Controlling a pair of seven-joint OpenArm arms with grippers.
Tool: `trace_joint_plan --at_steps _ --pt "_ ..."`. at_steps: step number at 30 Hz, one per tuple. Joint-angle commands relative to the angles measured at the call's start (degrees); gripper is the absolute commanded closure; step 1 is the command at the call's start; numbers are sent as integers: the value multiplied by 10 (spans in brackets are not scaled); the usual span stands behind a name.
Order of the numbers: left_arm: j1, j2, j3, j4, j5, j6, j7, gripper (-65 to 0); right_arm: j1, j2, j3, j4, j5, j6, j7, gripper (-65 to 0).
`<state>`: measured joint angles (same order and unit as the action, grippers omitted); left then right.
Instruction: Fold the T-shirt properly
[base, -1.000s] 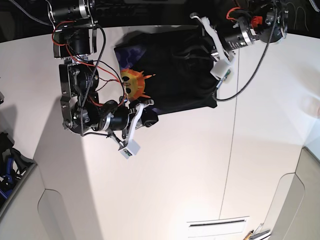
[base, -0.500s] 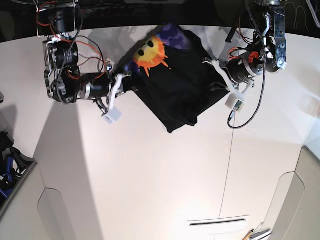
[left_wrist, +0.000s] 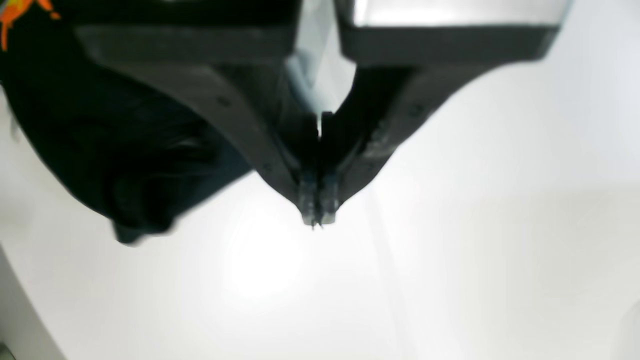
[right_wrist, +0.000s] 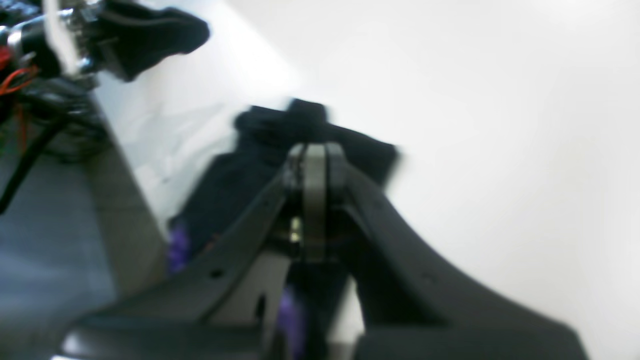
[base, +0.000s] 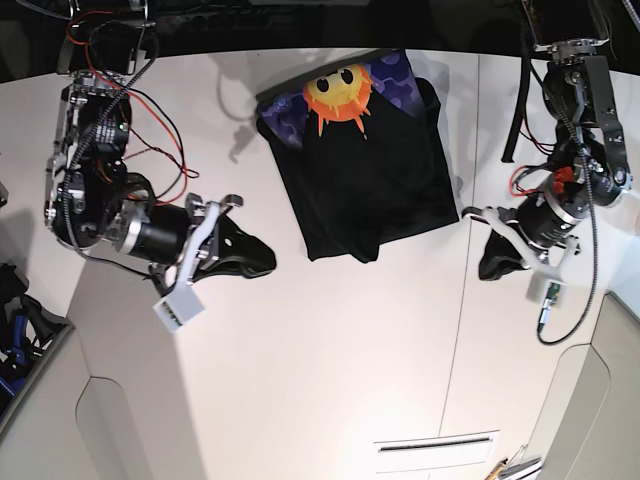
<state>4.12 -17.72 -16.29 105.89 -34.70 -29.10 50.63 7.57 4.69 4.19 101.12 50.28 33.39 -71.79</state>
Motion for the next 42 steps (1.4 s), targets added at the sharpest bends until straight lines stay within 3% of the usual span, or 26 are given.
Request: trace_joint_plan --at_steps 1,6,9,12,17,22,27,36,42 --pt "-3 -5 -16 10 -16 0 -11 0 5 -19 -21 10 17 3 8 0" --pt "22 -5 -56 10 -22 0 -11 0 -35 -88 -141 9 -54 -1 14 0" --pt "38 -5 -56 10 -22 0 -11 0 -81 -99 -197 6 -184 -25 47 0" --pt "49 -5 -56 10 -22 0 -11 0 -132 -89 -208 -12 -296 -75 106 0" --pt "53 -5 -56 10 -42 0 -11 0 -160 -22 -187 -49 -369 -136 118 0" --pt "53 -4 -56 10 -54 0 -9 0 -160 62 -102 -47 -366 -140 113 0" --pt "55 -3 -56 10 -54 0 -6 0 -160 125 -23 -47 -295 -124 93 0" --pt "53 -4 -56 15 -54 0 -12 0 -142 133 40 -27 -262 -124 94 0" --pt "65 -6 -92 124 -54 0 11 0 -112 133 122 132 -260 -128 79 0"
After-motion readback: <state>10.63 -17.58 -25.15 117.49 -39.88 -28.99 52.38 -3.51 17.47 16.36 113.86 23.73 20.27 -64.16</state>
